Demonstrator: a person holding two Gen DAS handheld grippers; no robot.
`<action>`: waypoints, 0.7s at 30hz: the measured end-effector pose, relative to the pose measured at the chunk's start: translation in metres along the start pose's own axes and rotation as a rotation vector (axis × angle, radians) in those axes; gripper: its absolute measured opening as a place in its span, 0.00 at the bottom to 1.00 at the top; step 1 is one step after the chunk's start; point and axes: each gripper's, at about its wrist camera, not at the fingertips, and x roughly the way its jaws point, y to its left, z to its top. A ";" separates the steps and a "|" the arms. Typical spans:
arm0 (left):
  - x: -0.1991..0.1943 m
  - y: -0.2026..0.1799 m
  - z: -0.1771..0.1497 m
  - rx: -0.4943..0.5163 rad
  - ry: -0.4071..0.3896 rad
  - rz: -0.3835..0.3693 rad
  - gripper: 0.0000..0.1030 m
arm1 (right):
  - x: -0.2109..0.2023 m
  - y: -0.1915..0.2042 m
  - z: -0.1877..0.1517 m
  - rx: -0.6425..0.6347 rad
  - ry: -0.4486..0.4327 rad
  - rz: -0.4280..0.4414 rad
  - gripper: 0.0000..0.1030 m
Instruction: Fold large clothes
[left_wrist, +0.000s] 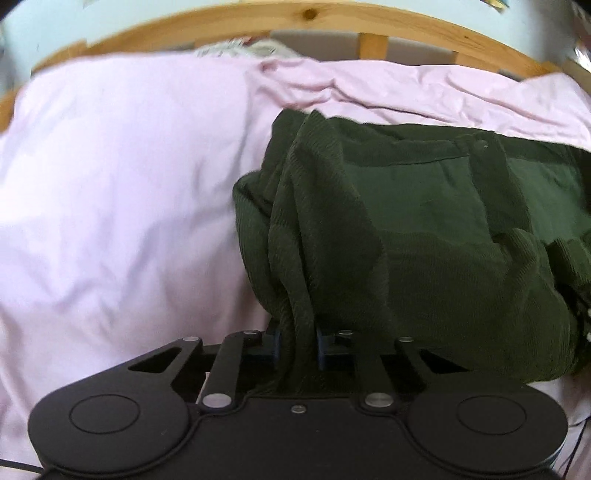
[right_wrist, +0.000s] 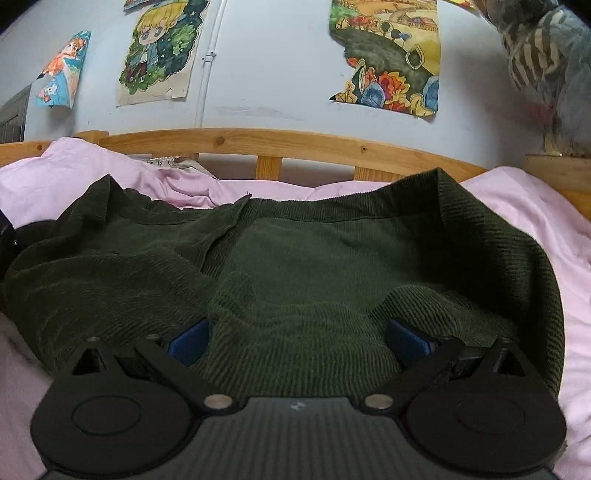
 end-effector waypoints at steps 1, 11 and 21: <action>-0.003 -0.003 0.001 0.011 -0.003 0.009 0.16 | 0.001 -0.001 0.000 0.001 0.000 0.000 0.99; -0.043 -0.021 0.016 0.045 -0.046 -0.055 0.09 | -0.006 -0.005 -0.001 0.028 -0.006 -0.002 0.99; -0.098 -0.101 0.038 0.232 -0.183 -0.210 0.07 | -0.024 -0.088 0.041 0.713 -0.079 0.482 0.94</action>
